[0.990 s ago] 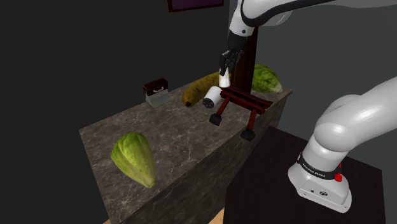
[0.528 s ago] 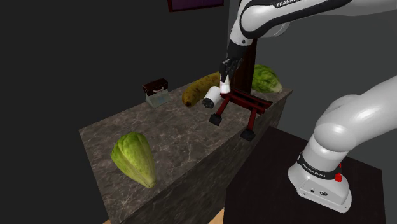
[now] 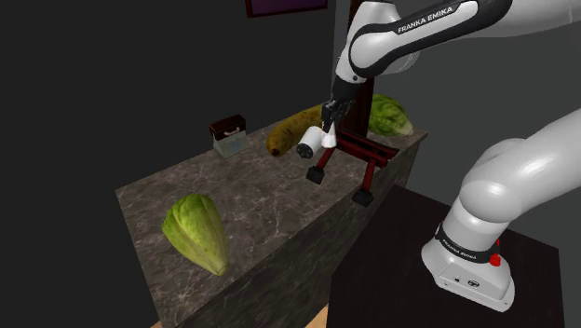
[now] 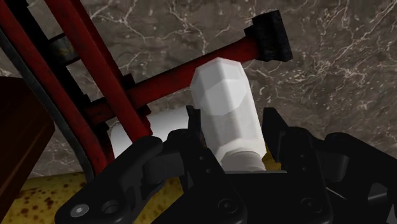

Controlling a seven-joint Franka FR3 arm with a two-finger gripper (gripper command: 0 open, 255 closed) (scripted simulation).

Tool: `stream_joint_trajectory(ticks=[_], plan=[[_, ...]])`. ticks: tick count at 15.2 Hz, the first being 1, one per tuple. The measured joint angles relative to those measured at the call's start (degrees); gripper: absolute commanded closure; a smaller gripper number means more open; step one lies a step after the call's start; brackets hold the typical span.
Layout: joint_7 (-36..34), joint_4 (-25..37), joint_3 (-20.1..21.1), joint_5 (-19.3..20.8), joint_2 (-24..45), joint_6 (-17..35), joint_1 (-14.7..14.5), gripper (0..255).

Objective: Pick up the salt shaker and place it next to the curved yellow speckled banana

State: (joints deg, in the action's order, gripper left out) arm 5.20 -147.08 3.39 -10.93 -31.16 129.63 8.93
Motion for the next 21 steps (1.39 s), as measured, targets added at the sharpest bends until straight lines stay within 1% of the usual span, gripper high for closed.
stream_joint_trajectory(ticks=[9,21], plan=[[1.4,-4.9,0.0,-1.2,3.4,8.2,-0.6,255],[3.7,-9.4,-0.4,-3.4,9.5,19.4,-1.8,255]])
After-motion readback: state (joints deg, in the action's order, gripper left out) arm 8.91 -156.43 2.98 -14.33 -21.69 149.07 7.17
